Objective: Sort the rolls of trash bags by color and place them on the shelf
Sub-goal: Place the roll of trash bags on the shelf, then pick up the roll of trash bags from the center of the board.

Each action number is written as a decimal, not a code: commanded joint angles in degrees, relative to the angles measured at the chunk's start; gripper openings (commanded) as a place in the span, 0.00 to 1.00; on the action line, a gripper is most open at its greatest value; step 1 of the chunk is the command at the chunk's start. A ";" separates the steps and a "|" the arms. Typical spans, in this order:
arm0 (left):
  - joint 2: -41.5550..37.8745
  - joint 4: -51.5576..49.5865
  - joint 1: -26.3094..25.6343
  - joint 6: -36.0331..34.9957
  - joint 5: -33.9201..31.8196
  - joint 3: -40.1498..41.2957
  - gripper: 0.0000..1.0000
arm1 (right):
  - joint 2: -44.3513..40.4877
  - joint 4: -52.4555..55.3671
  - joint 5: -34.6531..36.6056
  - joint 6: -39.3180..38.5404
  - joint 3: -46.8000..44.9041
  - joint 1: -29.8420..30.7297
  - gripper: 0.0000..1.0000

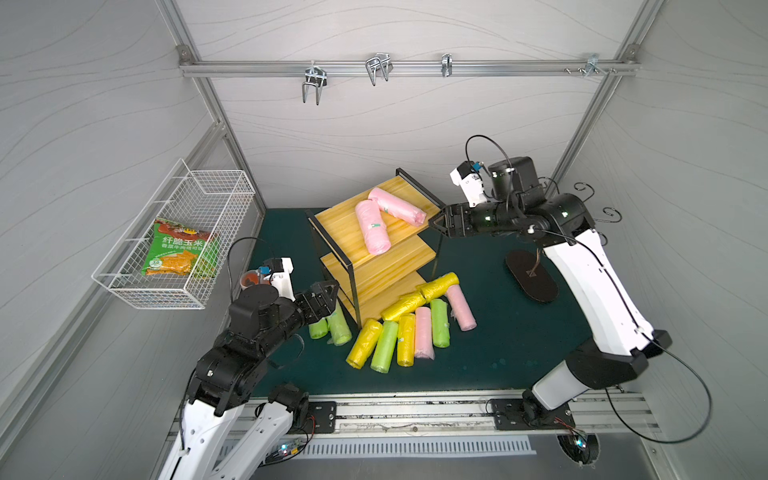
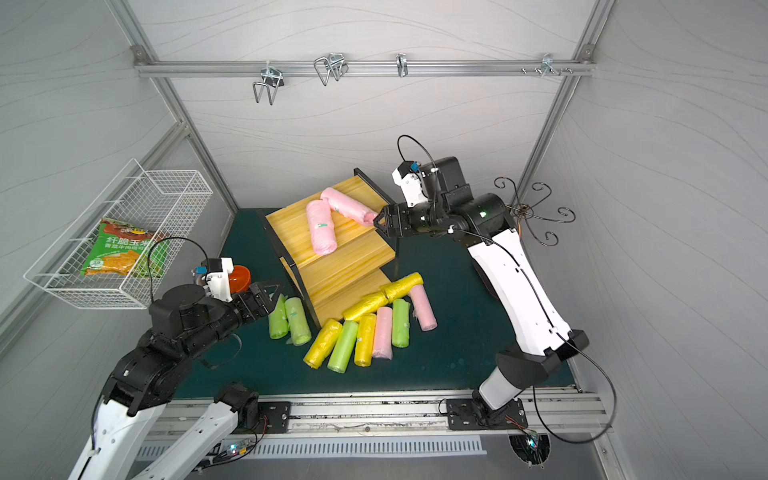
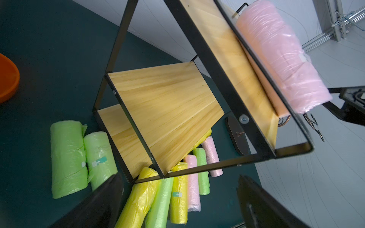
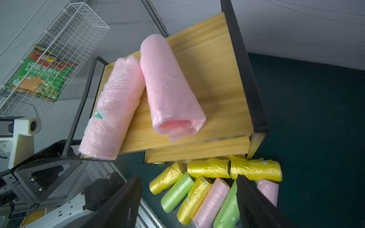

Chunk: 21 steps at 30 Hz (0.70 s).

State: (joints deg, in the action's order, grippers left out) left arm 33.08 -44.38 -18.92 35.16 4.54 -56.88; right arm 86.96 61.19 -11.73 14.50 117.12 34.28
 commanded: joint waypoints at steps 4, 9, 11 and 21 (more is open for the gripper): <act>-1.72 -1.90 -0.01 -3.27 -2.63 -3.88 0.94 | -15.67 -6.75 4.72 1.45 -23.93 -7.06 0.77; -3.49 -3.68 -0.01 -4.04 -2.54 -4.64 0.93 | -22.05 -8.22 1.40 4.51 -45.97 -13.26 0.75; -4.18 -4.09 -0.04 -3.88 -1.65 -4.81 0.92 | -23.24 -10.02 1.28 6.08 -53.19 -13.79 0.75; -8.51 -6.21 -0.04 1.17 0.71 -2.51 0.91 | -6.94 -15.71 2.06 5.08 -61.73 -15.29 0.79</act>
State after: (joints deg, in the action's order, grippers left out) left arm 25.69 -51.29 -18.92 34.61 4.12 -59.37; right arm 76.66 48.62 -9.61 20.23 54.57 19.25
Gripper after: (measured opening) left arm 0.908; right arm 0.795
